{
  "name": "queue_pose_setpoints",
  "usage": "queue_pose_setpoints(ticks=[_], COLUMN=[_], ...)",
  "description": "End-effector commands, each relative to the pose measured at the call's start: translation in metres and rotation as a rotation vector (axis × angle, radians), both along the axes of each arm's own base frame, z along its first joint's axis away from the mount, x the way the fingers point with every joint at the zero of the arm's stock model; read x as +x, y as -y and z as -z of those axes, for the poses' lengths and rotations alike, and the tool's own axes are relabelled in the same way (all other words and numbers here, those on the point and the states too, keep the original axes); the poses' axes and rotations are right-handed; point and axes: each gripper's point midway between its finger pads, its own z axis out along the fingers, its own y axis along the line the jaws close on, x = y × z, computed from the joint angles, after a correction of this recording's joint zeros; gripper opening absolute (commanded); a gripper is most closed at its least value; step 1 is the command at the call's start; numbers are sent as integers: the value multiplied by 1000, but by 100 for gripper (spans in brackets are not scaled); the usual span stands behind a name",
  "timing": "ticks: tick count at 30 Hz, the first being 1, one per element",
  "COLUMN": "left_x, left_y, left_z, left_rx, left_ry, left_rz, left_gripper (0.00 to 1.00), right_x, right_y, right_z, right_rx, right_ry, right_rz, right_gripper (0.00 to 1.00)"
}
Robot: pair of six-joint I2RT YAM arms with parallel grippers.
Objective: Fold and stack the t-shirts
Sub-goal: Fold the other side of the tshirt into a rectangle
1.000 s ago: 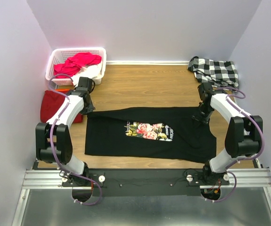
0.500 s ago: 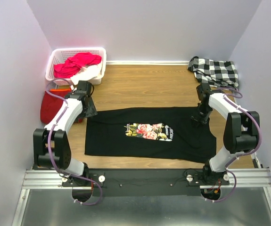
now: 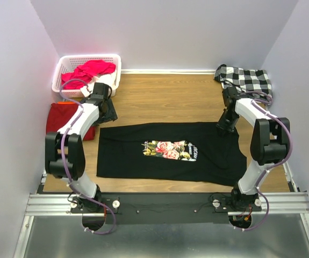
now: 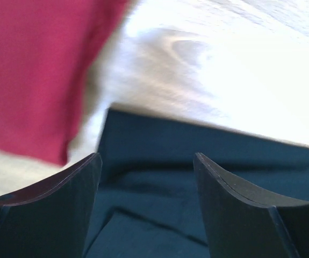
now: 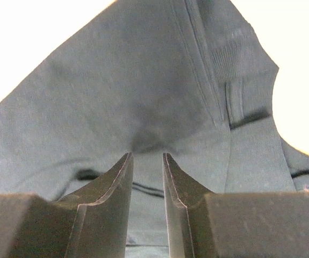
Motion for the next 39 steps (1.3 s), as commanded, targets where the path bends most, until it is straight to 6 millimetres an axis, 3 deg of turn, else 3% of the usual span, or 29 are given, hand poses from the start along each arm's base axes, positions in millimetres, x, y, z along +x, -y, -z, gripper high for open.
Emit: queue_pose_setpoints(ticks=[1, 9, 16, 22, 25, 26, 27, 28, 29, 30, 31, 32, 34, 35, 36, 39], left_x=[21, 9, 2, 17, 34, 49, 53, 57, 74, 78, 82, 99, 111, 128, 133, 150], left_y=[30, 41, 33, 33, 34, 36, 37, 38, 43, 44, 45, 49, 52, 55, 56, 59], left_z=[16, 65, 86, 98, 99, 91, 99, 100, 91, 100, 100, 90, 96, 84, 89, 78], left_rx=[-42, -10, 30, 50, 68, 64, 65, 62, 55, 52, 52, 46, 44, 40, 41, 44], left_ry=[-3, -121, -191, -216, -215, -184, -202, -204, -169, -186, -190, -151, -156, -110, -116, -83], left_rz=[92, 125, 104, 94, 93, 92, 97, 98, 101, 104, 106, 108, 118, 122, 127, 138], left_gripper=[77, 75, 75, 75, 75, 75, 75, 75, 75, 75, 75, 75, 75, 75, 75, 75], right_x=[24, 34, 37, 47, 55, 57, 59, 68, 73, 76, 79, 92, 99, 114, 117, 131], right_y=[9, 16, 22, 32, 52, 55, 58, 64, 66, 69, 72, 75, 79, 81, 82, 84], right_z=[6, 26, 46, 57, 62, 62, 68, 65, 66, 67, 74, 69, 76, 70, 71, 64], right_rx=[-55, -95, -96, -83, -71, -68, -67, -65, -67, -70, -74, -84, -100, -106, -108, -116], right_ry=[22, -16, -68, -83, -84, -81, -92, -73, -70, -70, -81, -54, -68, -34, -34, -10], right_rz=[-6, -14, -4, 16, 61, 68, 74, 79, 81, 83, 74, 70, 64, 67, 65, 65], right_gripper=[37, 37, 37, 37, 37, 37, 37, 37, 37, 37, 37, 37, 37, 37, 36, 36])
